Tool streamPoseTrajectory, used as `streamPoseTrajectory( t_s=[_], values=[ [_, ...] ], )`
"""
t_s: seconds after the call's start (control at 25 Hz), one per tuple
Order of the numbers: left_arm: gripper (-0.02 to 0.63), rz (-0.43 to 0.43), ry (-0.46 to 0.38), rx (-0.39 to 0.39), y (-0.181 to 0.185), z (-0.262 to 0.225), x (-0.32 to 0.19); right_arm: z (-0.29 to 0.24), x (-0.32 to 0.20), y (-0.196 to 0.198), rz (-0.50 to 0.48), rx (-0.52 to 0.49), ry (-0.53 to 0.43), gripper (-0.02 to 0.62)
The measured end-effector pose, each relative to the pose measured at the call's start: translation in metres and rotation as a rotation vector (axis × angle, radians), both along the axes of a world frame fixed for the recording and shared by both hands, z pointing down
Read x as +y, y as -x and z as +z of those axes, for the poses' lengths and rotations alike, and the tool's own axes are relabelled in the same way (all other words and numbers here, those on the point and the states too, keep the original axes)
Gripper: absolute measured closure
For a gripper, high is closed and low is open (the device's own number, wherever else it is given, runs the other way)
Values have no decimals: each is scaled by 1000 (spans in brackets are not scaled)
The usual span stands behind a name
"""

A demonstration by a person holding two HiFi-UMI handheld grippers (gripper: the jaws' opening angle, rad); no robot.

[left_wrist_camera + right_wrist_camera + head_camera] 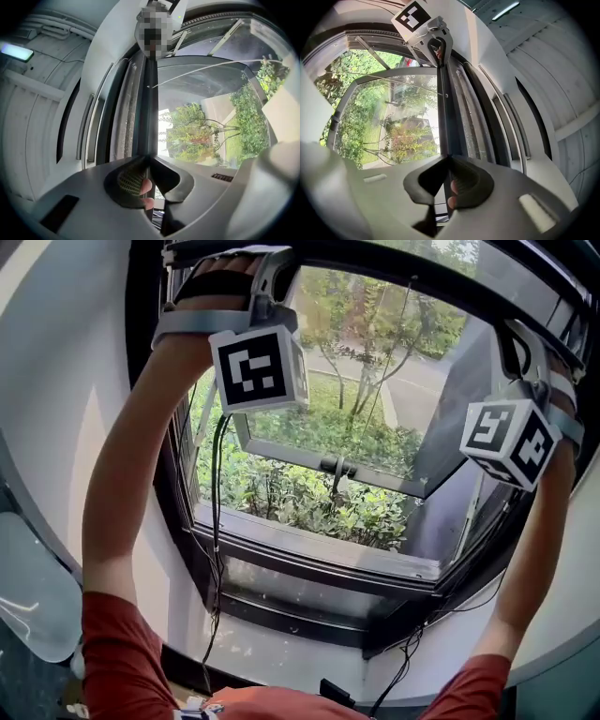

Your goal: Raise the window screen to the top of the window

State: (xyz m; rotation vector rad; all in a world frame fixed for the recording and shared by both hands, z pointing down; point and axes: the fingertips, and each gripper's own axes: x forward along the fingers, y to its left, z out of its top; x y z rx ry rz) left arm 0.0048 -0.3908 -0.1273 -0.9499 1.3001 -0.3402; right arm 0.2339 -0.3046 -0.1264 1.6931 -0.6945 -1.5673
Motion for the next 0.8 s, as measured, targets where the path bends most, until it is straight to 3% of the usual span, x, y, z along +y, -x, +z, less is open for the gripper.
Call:
streamPoseTrajectory(
  t_s=[0.28, 0.36, 0.48, 0.8],
  values=[
    [569, -33, -39, -3, -1, -43, -1, -42, -1, 0, 36, 13, -13, 558],
    [569, -15, -31, 2, -3, -50, -1, -50, -2, -1, 47, 18, -19, 558],
    [569, 19, -86, 25, -6, -69, 4, -64, -3, -2, 71, 31, -28, 558],
    [569, -33, -105, 31, -3, -103, 0, -99, -2, -3, 123, 60, -62, 558]
  ],
)
